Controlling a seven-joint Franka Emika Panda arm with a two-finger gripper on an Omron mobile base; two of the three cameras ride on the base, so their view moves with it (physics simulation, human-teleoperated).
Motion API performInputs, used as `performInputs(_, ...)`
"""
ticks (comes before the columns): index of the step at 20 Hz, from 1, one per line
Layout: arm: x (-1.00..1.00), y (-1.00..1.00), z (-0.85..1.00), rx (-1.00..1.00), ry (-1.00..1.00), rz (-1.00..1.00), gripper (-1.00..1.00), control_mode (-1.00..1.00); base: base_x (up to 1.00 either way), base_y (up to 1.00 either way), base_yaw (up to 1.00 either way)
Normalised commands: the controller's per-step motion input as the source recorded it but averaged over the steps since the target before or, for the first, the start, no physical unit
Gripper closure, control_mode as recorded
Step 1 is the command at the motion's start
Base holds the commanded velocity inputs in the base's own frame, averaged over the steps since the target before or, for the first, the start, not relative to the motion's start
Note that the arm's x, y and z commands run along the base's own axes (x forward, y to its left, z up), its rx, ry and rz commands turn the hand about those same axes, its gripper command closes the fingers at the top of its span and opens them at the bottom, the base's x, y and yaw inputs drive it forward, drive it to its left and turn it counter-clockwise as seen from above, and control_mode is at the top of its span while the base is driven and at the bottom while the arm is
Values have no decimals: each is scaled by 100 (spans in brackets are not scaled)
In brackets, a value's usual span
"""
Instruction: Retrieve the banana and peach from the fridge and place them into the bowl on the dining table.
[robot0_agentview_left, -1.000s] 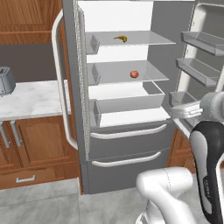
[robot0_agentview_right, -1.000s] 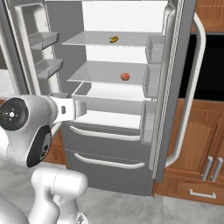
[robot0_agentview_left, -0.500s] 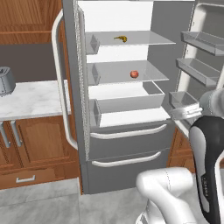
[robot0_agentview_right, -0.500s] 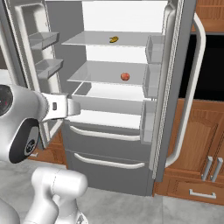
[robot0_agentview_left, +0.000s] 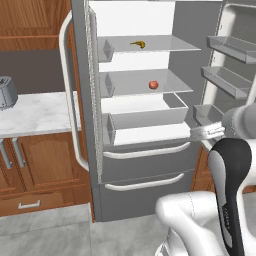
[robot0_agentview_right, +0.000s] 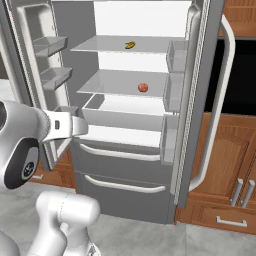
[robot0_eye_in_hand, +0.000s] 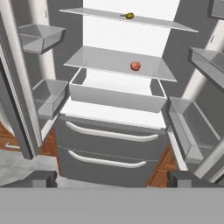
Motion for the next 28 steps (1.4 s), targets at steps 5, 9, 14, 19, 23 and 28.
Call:
performInputs(5, 0, 0, -3, 0, -2, 0, -100, -100, 0, 0, 0)
performInputs(9, 0, 0, 0, 0, -6, 0, -100, 100, 0, 0, 0)
performInputs(14, 0, 0, 0, 0, 0, 0, -100, 100, 0, -2, 0)
performInputs(19, 0, 0, 0, 0, 0, 0, -100, 100, 62, -7, 0)
performInputs(23, 0, 0, 0, 0, 0, 0, -100, 100, 100, 0, 0)
performInputs(28, 0, 0, 0, 0, 0, 0, -100, 100, 100, 0, 0)
